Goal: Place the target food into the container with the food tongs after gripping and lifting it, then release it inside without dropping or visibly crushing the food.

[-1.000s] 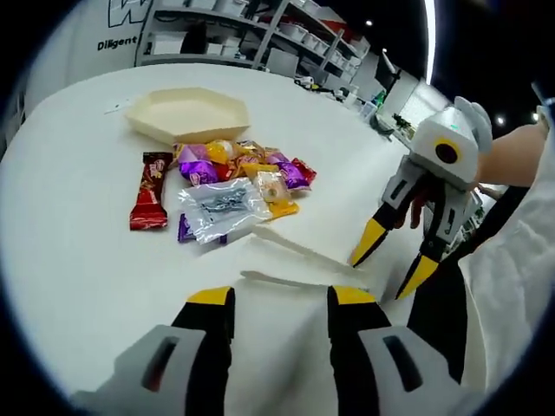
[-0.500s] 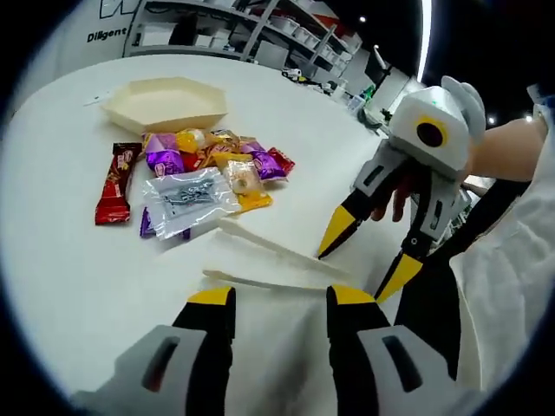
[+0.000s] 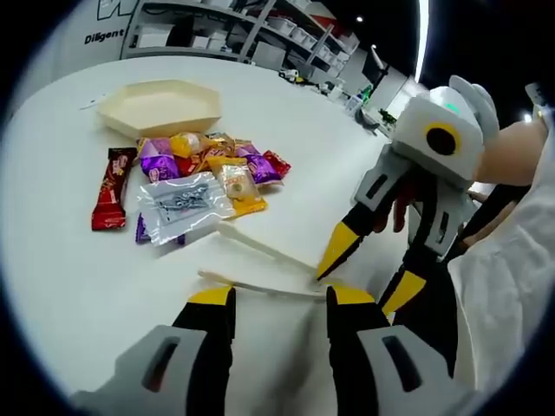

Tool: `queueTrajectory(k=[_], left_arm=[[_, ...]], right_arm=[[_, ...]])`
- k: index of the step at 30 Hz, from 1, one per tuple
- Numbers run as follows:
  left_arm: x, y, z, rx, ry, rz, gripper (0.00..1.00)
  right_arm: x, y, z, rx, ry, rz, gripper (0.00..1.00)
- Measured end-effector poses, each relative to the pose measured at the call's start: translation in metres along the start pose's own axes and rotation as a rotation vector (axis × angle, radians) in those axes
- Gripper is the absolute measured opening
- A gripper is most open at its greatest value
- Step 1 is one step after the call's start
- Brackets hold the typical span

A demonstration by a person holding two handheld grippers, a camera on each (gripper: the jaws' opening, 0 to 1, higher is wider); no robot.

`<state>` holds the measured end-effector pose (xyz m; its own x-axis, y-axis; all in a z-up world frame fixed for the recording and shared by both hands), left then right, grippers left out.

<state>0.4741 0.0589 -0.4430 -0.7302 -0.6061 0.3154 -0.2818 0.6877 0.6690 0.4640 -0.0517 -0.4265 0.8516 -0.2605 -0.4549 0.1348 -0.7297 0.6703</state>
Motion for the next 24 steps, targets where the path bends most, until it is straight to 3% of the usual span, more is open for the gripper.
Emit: queueTrajectory(k=[8, 14, 24], left_arm=[[-0.001, -0.001, -0.002, 0.004, 0.011, 0.001, 0.4], [0.001, -0.007, 0.001, -0.014, 0.011, 0.019, 0.39], [0.004, -0.013, -0.005, -0.012, 0.001, 0.033, 0.38]], right_arm=[[0.015, 0.005, 0.01, -0.049, -0.002, 0.039, 0.35], [0.007, -0.004, 0.021, -0.106, -0.004, -0.001, 0.35], [-0.007, -0.015, 0.019, -0.146, 0.042, -0.047, 0.34]])
Point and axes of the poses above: the point that each gripper's makers call its tool centre point, and the gripper's own axes: y roughly backward along the fingers, x roughly to its right, z roughly out of its underside, the point moved 6 cm from there along y, roughly backward along the fingers, and after that the axes turned 10 degrees about -y, right-handed, at the moved point
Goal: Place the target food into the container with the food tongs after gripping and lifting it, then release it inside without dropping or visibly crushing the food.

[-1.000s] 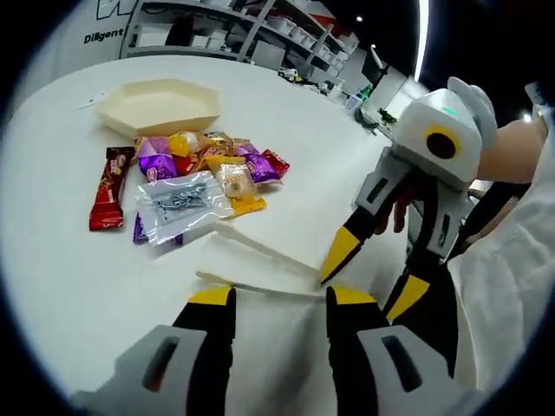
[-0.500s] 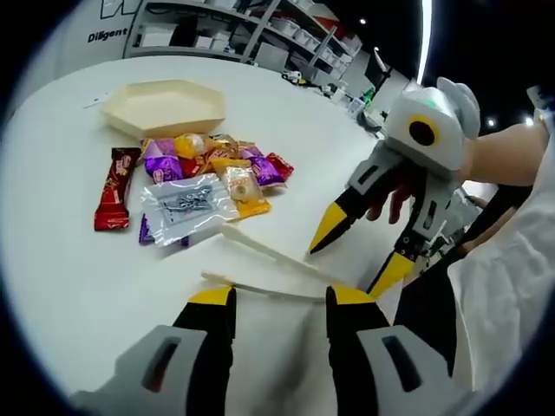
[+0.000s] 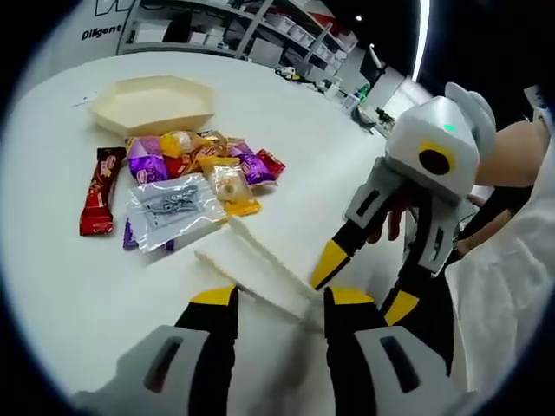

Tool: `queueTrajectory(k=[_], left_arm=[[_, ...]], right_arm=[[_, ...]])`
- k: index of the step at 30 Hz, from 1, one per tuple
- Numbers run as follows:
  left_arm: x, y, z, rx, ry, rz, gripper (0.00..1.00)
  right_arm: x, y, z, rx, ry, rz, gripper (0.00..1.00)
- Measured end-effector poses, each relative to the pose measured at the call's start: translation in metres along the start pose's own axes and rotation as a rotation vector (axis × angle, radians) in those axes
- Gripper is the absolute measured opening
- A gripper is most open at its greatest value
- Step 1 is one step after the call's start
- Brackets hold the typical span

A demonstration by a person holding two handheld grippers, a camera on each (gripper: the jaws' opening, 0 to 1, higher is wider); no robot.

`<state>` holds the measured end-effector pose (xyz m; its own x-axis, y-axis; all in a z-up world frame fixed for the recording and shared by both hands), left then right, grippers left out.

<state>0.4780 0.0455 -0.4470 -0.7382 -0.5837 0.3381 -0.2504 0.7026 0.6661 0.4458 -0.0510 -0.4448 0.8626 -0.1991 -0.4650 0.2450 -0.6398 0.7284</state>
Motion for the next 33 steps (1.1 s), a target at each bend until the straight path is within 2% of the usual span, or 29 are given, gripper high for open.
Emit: queueTrajectory(k=[2, 13, 19, 25, 33], left_arm=[[0.001, -0.001, -0.001, 0.002, 0.003, 0.003, 0.38], [0.002, -0.003, -0.003, -0.009, -0.008, 0.01, 0.38], [0.002, -0.002, -0.002, -0.018, -0.03, 0.002, 0.4], [0.007, -0.001, 0.002, -0.045, -0.062, -0.016, 0.42], [0.017, -0.004, 0.002, -0.076, -0.09, -0.034, 0.45]], right_arm=[[-0.003, -0.001, -0.002, 0.016, -0.014, -0.022, 0.35], [-0.004, -0.005, -0.003, 0.017, 0.016, -0.021, 0.34], [-0.004, -0.001, -0.003, 0.018, 0.028, -0.026, 0.38], [0.02, 0.019, -0.005, 0.04, 0.045, 0.035, 0.39], [0.035, 0.031, -0.014, 0.029, 0.133, 0.083, 0.39]])
Point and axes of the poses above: the point that each gripper's makers call its tool centre point, and the gripper's own axes: y roughly backward along the fingers, x roughly to its right, z roughly out of its underside, the point moved 6 cm from there along y, roughly backward along the fingers, and after that the axes turned 10 degrees about -y, right-handed, at the moved point
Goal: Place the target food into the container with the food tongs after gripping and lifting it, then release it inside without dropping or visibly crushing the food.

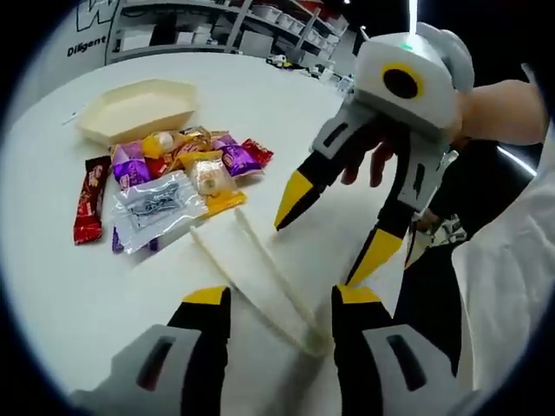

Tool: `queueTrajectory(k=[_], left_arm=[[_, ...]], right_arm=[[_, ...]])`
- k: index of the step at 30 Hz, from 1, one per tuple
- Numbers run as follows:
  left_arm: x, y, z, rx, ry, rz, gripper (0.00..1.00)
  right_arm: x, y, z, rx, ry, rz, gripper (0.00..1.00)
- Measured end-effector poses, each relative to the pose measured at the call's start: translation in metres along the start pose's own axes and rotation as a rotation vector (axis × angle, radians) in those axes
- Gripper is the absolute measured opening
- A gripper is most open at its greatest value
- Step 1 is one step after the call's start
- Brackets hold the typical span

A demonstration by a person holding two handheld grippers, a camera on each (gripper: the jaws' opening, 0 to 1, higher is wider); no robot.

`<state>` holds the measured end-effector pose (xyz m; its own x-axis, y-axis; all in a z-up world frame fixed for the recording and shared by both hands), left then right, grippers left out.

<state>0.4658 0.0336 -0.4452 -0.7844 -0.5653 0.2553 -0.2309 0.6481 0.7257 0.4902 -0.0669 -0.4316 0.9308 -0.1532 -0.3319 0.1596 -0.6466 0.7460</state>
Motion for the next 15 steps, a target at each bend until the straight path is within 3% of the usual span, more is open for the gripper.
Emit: queueTrajectory(k=[6, 15], left_arm=[[0.003, -0.002, -0.002, -0.028, -0.004, -0.024, 0.46], [0.003, -0.003, -0.001, -0.068, -0.042, -0.062, 0.42]], right_arm=[[0.011, 0.0, -0.006, -0.036, 0.117, 0.022, 0.39], [0.023, -0.002, -0.018, -0.064, 0.226, 0.038, 0.4]])
Point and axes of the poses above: the point that each gripper's makers call its tool centre point, and the gripper's own axes: y roughly backward along the fingers, x roughly to its right, z roughly out of its underside, the point moved 6 cm from there along y, roughly backward along the fingers, and after that the axes turned 10 degrees about -y, right-handed, at the moved point
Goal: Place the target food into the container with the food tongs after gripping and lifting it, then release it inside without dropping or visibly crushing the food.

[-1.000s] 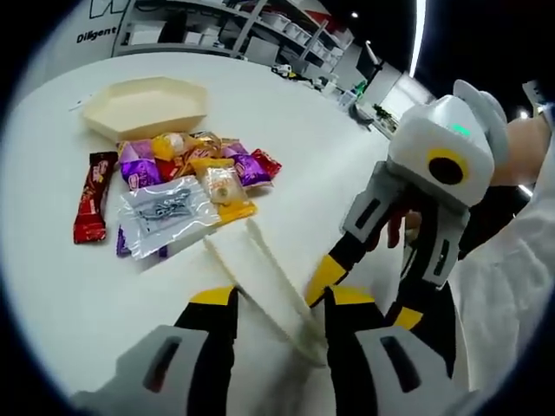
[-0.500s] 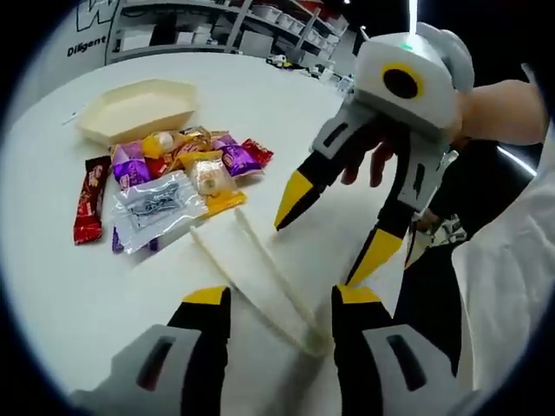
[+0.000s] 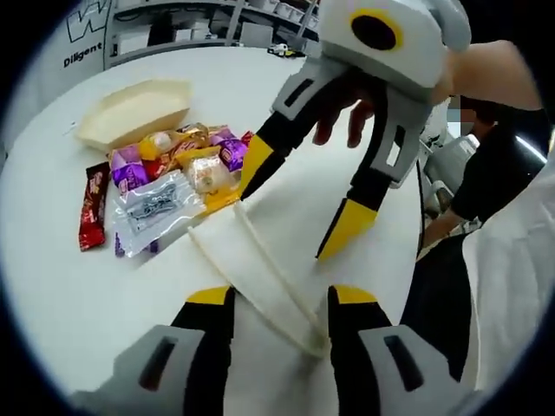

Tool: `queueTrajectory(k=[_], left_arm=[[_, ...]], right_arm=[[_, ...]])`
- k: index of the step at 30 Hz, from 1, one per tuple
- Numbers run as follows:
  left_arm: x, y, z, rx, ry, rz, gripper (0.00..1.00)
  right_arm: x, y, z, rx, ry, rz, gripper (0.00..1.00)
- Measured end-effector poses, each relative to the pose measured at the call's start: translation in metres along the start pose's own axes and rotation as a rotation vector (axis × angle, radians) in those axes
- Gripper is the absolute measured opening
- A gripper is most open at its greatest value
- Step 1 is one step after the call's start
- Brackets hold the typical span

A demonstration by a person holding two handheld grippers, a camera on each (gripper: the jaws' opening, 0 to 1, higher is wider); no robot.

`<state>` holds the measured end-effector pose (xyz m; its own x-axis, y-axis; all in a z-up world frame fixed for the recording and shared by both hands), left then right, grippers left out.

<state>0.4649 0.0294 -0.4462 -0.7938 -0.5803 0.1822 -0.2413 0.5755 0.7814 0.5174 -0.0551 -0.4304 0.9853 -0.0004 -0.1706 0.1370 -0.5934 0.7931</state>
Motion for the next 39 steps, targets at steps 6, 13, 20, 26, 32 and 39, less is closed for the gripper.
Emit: queueTrajectory(k=[6, 13, 20, 26, 32, 39], left_arm=[[0.003, -0.001, 0.0, -0.02, -0.042, -0.015, 0.44], [0.002, 0.0, 0.002, -0.039, -0.058, -0.028, 0.39], [-0.001, 0.002, 0.003, -0.047, -0.074, -0.042, 0.38], [-0.007, 0.004, 0.004, -0.066, -0.114, -0.061, 0.35], [-0.011, 0.005, 0.005, -0.073, -0.132, -0.07, 0.34], [-0.017, 0.007, 0.008, -0.068, -0.15, -0.067, 0.35]], right_arm=[[0.003, -0.006, -0.009, -0.029, 0.063, -0.018, 0.38], [0.003, -0.012, -0.004, -0.081, 0.081, -0.044, 0.37], [0.002, -0.008, 0.002, -0.092, 0.067, -0.037, 0.34], [-0.002, -0.003, 0.013, -0.106, 0.049, -0.027, 0.32], [-0.008, 0.002, 0.024, -0.096, 0.008, -0.012, 0.29], [-0.015, 0.005, 0.03, -0.074, -0.039, 0.002, 0.27]])
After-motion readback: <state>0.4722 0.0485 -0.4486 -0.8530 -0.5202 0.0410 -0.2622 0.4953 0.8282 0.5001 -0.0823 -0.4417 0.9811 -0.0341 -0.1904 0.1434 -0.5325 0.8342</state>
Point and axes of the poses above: the point that each gripper's makers call its tool centre point, and the gripper's own axes: y roughly backward along the fingers, x roughly to its right, z roughly out of its underside, the point moved 6 cm from there along y, roughly backward along the fingers, and after that the axes turned 10 degrees about -y, right-handed, at the moved point
